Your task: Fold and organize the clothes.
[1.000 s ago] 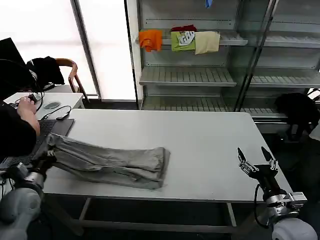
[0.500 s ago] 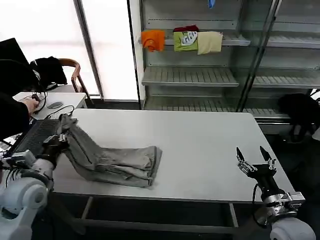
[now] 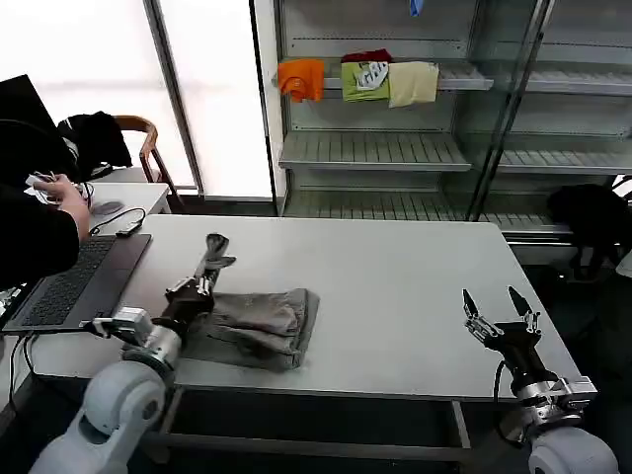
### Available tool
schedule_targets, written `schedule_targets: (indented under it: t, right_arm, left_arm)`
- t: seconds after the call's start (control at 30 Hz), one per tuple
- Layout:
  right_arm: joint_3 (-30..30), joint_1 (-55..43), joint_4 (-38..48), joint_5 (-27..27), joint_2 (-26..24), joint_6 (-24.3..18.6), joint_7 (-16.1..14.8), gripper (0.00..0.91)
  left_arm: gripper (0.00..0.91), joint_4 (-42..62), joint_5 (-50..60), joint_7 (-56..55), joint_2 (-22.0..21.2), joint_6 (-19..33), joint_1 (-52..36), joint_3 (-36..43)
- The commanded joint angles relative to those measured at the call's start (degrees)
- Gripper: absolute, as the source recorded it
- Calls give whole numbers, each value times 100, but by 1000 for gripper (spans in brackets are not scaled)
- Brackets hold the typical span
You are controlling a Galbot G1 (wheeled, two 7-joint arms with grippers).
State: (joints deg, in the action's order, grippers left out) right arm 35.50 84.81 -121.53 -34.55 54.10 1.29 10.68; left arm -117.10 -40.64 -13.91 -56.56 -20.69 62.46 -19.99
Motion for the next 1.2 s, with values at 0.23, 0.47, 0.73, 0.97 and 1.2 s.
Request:
schedule_targets:
  t: [0.23, 0.47, 0.73, 0.97, 1.2]
  right_arm:
    - [2, 8, -2, 3, -1, 2, -1, 907]
    - [-22, -9, 12, 5, -2, -1, -3, 907]
    - [-17, -5, -3, 6, -15, 0, -4, 907]
    - [-16, 7, -5, 12, -9, -5, -7, 907]
    - [-31, -22, -8, 24, -4, 5, -10, 907]
  left_arm:
    - [10, 477, 806, 2, -597, 99, -316, 1319]
    - [10, 629, 953, 37, -674, 128, -356, 1380]
    - [71, 779, 1178, 133, -768, 161, -363, 1498]
    - [907, 815, 1424, 251, -774, 156, -322, 1560]
    - [907, 639, 1501, 391, -706, 137, -262, 1560]
